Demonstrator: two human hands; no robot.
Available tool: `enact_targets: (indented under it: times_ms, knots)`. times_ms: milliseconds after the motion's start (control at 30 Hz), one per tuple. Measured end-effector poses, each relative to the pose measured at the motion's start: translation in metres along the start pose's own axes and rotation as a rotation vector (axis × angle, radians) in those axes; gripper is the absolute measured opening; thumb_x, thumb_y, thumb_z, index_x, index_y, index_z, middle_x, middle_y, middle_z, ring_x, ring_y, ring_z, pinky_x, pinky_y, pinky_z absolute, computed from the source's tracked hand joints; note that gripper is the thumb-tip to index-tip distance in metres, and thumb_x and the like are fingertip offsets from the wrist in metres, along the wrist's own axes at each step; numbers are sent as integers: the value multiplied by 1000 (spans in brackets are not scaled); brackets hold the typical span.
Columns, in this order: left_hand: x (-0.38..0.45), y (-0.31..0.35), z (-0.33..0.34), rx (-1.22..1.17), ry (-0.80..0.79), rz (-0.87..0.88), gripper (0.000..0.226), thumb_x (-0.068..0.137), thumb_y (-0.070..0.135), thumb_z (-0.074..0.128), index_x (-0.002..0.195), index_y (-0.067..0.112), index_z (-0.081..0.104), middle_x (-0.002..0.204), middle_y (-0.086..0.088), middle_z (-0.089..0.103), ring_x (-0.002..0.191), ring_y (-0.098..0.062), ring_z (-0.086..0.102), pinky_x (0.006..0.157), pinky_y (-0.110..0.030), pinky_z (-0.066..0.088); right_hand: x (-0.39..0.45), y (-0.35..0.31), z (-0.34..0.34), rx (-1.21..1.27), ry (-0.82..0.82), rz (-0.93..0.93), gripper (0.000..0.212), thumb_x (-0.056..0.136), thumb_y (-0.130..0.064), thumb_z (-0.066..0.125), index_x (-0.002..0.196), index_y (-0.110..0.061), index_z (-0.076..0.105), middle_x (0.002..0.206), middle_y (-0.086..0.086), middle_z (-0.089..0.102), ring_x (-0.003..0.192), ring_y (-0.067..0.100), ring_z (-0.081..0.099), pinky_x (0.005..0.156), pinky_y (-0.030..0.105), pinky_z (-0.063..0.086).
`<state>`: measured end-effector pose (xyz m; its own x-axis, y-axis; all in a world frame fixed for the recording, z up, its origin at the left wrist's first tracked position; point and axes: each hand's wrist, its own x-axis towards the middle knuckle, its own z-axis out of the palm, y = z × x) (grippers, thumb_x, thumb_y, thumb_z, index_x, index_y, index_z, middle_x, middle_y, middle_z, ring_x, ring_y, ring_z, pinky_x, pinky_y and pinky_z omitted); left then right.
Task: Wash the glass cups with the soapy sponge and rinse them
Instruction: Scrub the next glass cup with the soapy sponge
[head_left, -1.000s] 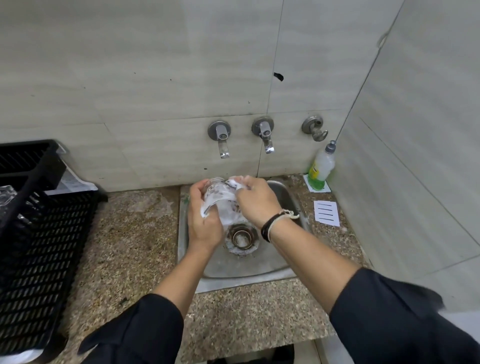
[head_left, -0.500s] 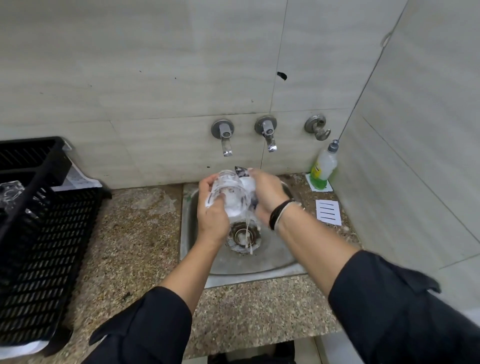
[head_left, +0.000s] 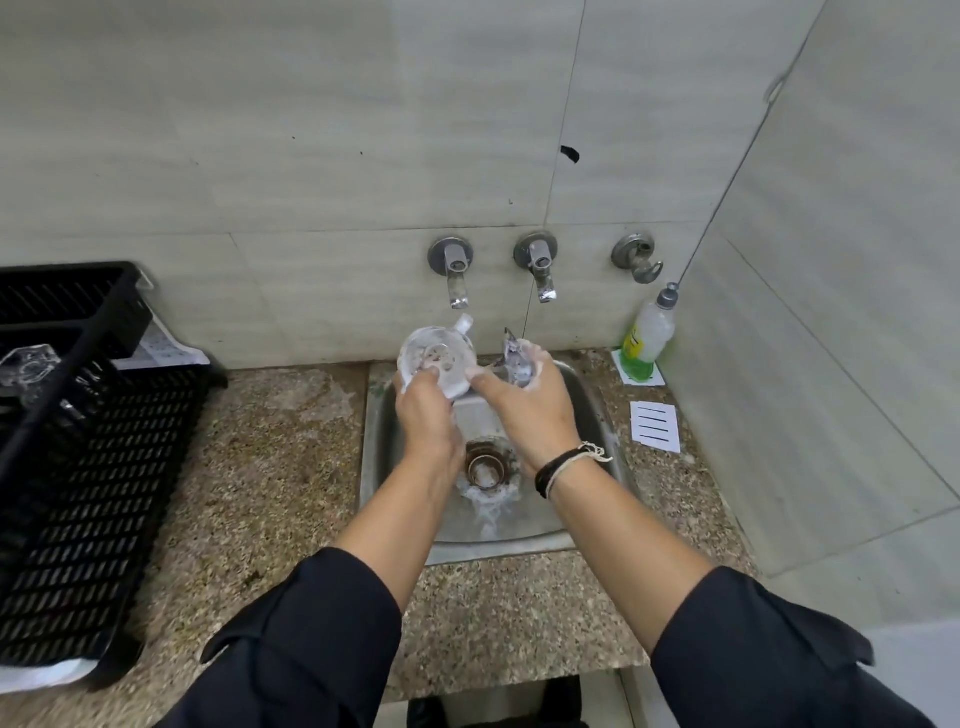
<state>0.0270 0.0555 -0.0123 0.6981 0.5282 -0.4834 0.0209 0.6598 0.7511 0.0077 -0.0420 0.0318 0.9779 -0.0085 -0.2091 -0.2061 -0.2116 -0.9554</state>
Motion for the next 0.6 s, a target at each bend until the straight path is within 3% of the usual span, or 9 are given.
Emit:
enact_targets:
  times_ms: [100, 167, 233, 333, 467, 600]
  knots:
    - [-18, -10, -4, -4, -86, -77, 30, 96, 5, 45, 118, -1, 65, 103, -19, 75, 86, -26, 75, 64, -29, 59, -7, 1, 11, -158, -35, -109, 52, 86, -24, 70, 134, -25, 51, 115, -9, 66, 105, 9, 64, 97, 27, 49]
    - [-28, -13, -1, -2, -140, -117, 27, 97, 2, 43, 102, 1, 69, 88, -13, 75, 81, -24, 75, 68, -31, 60, 1, -2, 16, -130, -21, -90, 49, 90, -23, 63, 137, -24, 50, 123, -3, 65, 113, 15, 63, 94, 24, 46]
    - [-31, -9, 0, -8, -146, -102, 24, 96, 0, 44, 98, 0, 69, 82, -12, 74, 82, -24, 73, 71, -32, 59, 0, -4, 17, -162, -5, -76, 45, 93, -23, 58, 138, -20, 51, 125, 3, 66, 115, 21, 62, 89, 24, 44]
    - [-25, -2, -1, 86, -120, 0, 21, 96, -2, 46, 98, 1, 67, 77, -7, 69, 62, -12, 70, 54, -22, 54, -17, 2, 21, -266, -47, -103, 42, 96, -30, 53, 137, -19, 49, 118, 6, 68, 107, 24, 65, 87, 30, 49]
    - [-30, -6, 4, 56, -160, -61, 21, 95, -2, 47, 96, 0, 67, 86, -12, 72, 80, -25, 71, 65, -29, 58, 8, -6, 20, -156, 50, -5, 30, 96, -29, 54, 121, -13, 57, 117, 11, 69, 110, 29, 65, 91, 34, 51]
    - [-31, 1, 5, 151, -214, 35, 24, 105, 4, 42, 108, 7, 66, 90, 2, 68, 86, -14, 64, 75, -22, 57, -12, -12, 26, -235, 26, -182, 39, 97, -23, 54, 134, -13, 50, 126, 9, 65, 115, 25, 61, 91, 26, 45]
